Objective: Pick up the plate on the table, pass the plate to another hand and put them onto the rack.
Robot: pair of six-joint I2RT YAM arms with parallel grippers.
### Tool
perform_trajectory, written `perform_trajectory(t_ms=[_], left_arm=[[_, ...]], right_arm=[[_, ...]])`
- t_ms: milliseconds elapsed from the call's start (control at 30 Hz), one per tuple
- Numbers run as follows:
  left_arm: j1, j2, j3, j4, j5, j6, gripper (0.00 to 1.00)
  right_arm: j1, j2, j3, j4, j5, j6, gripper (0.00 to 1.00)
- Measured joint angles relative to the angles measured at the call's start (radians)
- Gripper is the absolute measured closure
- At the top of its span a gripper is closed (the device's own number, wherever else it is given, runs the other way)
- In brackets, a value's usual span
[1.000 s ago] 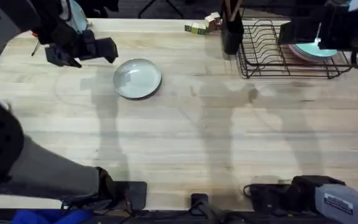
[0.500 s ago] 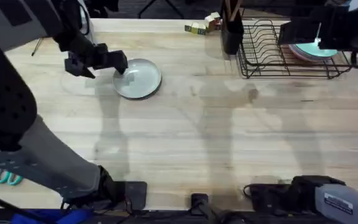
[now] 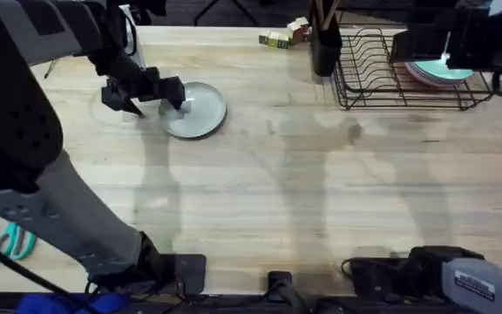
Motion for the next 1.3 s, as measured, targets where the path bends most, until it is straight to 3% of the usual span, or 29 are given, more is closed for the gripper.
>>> perform_trajectory(t_ms=[233, 333, 500, 700, 967, 1300], left_arm=[[0.0, 0.004, 0.005, -0.006, 0.0, 0.0, 0.022], [0.002, 0.004, 0.005, -0.005, 0.0, -0.003, 0.145], [0.002, 0.004, 0.005, -0.003, 0.022, -0.013, 0.524], [0.004, 0.004, 0.007, 0.0, 0.035, -0.015, 0.779], [0.013, 0.004, 0.013, 0.0, 0.067, -0.018, 0.945], [0.012, 0.004, 0.014, -0.004, 0.09, -0.018, 0.958]], right_arm=[[0.0, 0.0, 0.0, 0.0, 0.0, 0.0, 0.006], [0.0, 0.0, 0.0, 0.0, 0.0, 0.0, 0.006], [0.0, 0.0, 0.0, 0.0, 0.0, 0.0, 0.006], [0.0, 0.0, 0.0, 0.0, 0.0, 0.0, 0.006], [0.0, 0.0, 0.0, 0.006, 0.0, 0.0, 0.006], [0.0, 0.0, 0.0, 0.008, 0.0, 0.0, 0.006]])
